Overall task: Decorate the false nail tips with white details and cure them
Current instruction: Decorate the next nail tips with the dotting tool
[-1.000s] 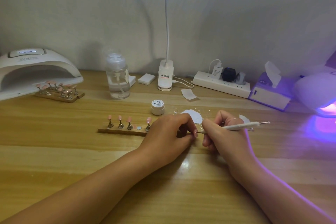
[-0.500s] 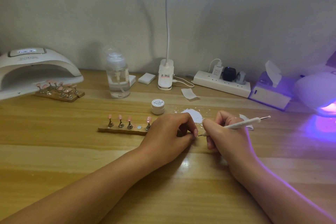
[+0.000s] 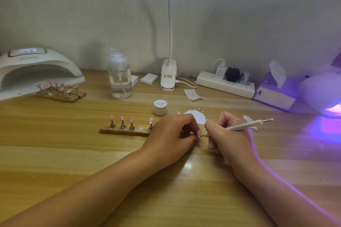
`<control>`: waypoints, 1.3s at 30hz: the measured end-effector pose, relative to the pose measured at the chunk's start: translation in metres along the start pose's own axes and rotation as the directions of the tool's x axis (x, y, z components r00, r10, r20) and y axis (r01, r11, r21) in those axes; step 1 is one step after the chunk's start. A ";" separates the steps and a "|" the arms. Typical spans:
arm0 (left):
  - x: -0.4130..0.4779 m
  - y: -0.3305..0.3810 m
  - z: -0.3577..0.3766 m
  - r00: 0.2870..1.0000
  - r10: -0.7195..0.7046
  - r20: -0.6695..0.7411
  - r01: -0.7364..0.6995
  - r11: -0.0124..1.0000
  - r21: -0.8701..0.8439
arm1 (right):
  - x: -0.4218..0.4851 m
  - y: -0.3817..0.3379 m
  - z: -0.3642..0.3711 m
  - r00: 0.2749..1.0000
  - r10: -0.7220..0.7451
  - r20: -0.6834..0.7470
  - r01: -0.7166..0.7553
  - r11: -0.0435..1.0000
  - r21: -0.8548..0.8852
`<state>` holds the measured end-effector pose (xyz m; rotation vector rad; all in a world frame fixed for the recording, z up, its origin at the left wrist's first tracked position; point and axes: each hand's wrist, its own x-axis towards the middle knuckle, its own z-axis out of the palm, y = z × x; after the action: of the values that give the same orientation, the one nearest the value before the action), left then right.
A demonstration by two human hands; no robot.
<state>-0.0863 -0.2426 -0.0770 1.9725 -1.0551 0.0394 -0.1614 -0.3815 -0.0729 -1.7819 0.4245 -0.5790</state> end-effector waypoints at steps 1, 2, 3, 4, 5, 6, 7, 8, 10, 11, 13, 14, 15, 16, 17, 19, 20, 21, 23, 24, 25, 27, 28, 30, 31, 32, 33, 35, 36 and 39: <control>0.000 0.000 0.000 1.000 0.001 -0.001 -0.001 1.000 0.000 | 0.000 0.000 0.000 1.000 -0.002 -0.001 0.002 1.000 0.006; 0.000 0.000 0.000 1.000 0.000 -0.001 0.000 1.000 0.001 | 0.000 0.000 0.000 1.000 -0.001 -0.002 0.001 1.000 0.010; 0.000 0.000 0.000 1.000 -0.001 0.000 0.001 1.000 0.003 | 0.000 0.001 0.000 1.000 -0.001 0.000 0.002 1.000 0.015; 0.000 0.001 0.000 1.000 -0.003 0.002 0.002 1.000 0.005 | 0.000 0.000 0.000 1.000 -0.002 -0.001 0.002 1.000 0.022; 0.000 0.001 0.000 1.000 -0.004 0.004 0.004 1.000 0.006 | 0.000 0.000 0.000 1.000 -0.009 -0.005 0.009 0.999 0.032; 0.000 0.001 0.000 1.000 -0.006 0.004 0.006 1.000 0.002 | 0.000 -0.001 0.000 1.000 -0.011 -0.019 0.012 0.998 0.056; 0.000 0.001 -0.001 1.000 -0.009 0.006 0.009 1.000 -0.006 | 0.000 -0.001 -0.001 0.999 -0.010 -0.046 0.015 0.995 0.102; 0.000 0.001 -0.001 1.000 -0.012 0.010 0.013 1.000 -0.014 | 0.000 -0.003 -0.002 0.997 -0.008 -0.083 0.021 0.986 0.166; 0.000 0.001 -0.001 1.000 -0.016 0.016 0.016 1.000 -0.027 | 0.001 -0.003 -0.005 0.985 -0.061 -0.161 0.096 0.971 0.220; 0.000 0.001 -0.001 1.000 -0.019 0.016 0.019 0.999 -0.035 | 0.001 -0.003 -0.007 0.976 -0.117 -0.186 0.152 0.971 0.184; 0.000 0.000 -0.001 1.000 -0.022 0.016 0.023 0.998 -0.061 | 0.002 -0.004 -0.009 0.956 -0.223 -0.193 0.244 0.965 0.093; 0.000 0.000 -0.001 1.000 -0.021 0.016 0.022 0.997 -0.073 | 0.002 -0.005 -0.009 0.947 -0.255 -0.195 0.272 0.960 0.063; 0.000 0.000 -0.001 1.000 -0.016 0.017 0.017 0.997 -0.081 | 0.004 -0.004 -0.010 0.943 -0.276 -0.188 0.288 0.957 0.039; 0.000 0.000 -0.001 1.000 -0.010 0.019 0.011 0.996 -0.083 | 0.006 -0.004 -0.011 0.943 -0.282 -0.177 0.290 0.957 0.024; 0.000 0.000 -0.001 1.000 -0.003 0.018 0.005 0.997 -0.082 | 0.007 -0.002 -0.013 0.944 -0.282 -0.171 0.289 0.957 0.019; 0.000 0.000 -0.001 1.000 -0.001 0.011 0.001 0.997 -0.083 | 0.009 -0.002 -0.014 0.952 -0.258 -0.164 0.272 0.960 0.065; 0.000 0.000 -0.001 1.000 -0.004 0.007 0.004 0.996 -0.085 | 0.010 -0.002 -0.015 0.954 -0.242 -0.175 0.262 0.960 0.102; 0.000 0.000 -0.001 1.000 -0.006 0.005 0.007 0.996 -0.085 | 0.010 -0.002 -0.015 0.950 -0.237 -0.201 0.266 0.955 0.129; 0.000 0.001 -0.001 1.000 -0.009 0.004 0.009 0.997 -0.081 | 0.010 -0.003 -0.018 0.932 -0.236 -0.275 0.287 0.944 0.164; 0.000 0.001 -0.001 1.000 -0.011 0.002 0.011 0.997 -0.078 | 0.010 -0.004 -0.019 0.924 -0.229 -0.308 0.295 0.936 0.191; 0.000 0.001 -0.001 1.000 -0.015 -0.002 0.015 0.997 -0.074 | 0.011 -0.004 -0.020 0.919 -0.212 -0.331 0.298 0.925 0.235; -0.001 0.001 0.000 1.000 -0.028 -0.012 0.027 0.997 -0.071 | 0.012 -0.007 -0.021 0.918 -0.133 -0.373 0.271 0.899 0.344; -0.001 0.001 0.000 0.999 -0.032 -0.014 0.031 0.997 -0.072 | 0.013 -0.007 -0.021 0.919 -0.075 -0.387 0.236 0.891 0.388; -0.001 0.002 0.000 1.000 -0.027 -0.013 0.025 0.997 -0.072 | 0.015 -0.007 -0.022 0.928 0.031 -0.372 0.153 0.878 0.454; -0.001 0.002 0.000 1.000 -0.024 -0.013 0.023 0.997 -0.073 | 0.017 -0.004 -0.023 0.935 0.059 -0.351 0.123 0.872 0.473; -0.001 0.002 -0.001 1.000 -0.026 -0.012 0.025 0.997 -0.073 | 0.017 -0.003 -0.024 0.938 0.080 -0.338 0.101 0.867 0.488; -0.001 0.002 -0.001 0.999 -0.032 -0.012 0.031 0.997 -0.071 | 0.018 -0.002 -0.024 0.937 0.088 -0.338 0.097 0.865 0.492; -0.001 0.002 -0.001 0.999 -0.045 -0.014 0.044 0.996 -0.072 | 0.018 0.000 -0.024 0.937 0.070 -0.341 0.099 0.885 0.454; -0.002 0.003 -0.001 0.999 -0.046 -0.015 0.045 0.996 -0.073 | 0.018 0.000 -0.023 0.942 0.049 -0.332 0.100 0.904 0.416; -0.002 0.004 -0.001 0.999 -0.031 -0.021 0.030 0.998 -0.052 | 0.016 0.002 -0.017 0.975 -0.029 -0.220 0.085 0.965 0.250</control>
<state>-0.0898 -0.2416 -0.0744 1.9371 -1.0021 0.0162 -0.1583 -0.4048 -0.0681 -1.4913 0.4255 -0.8346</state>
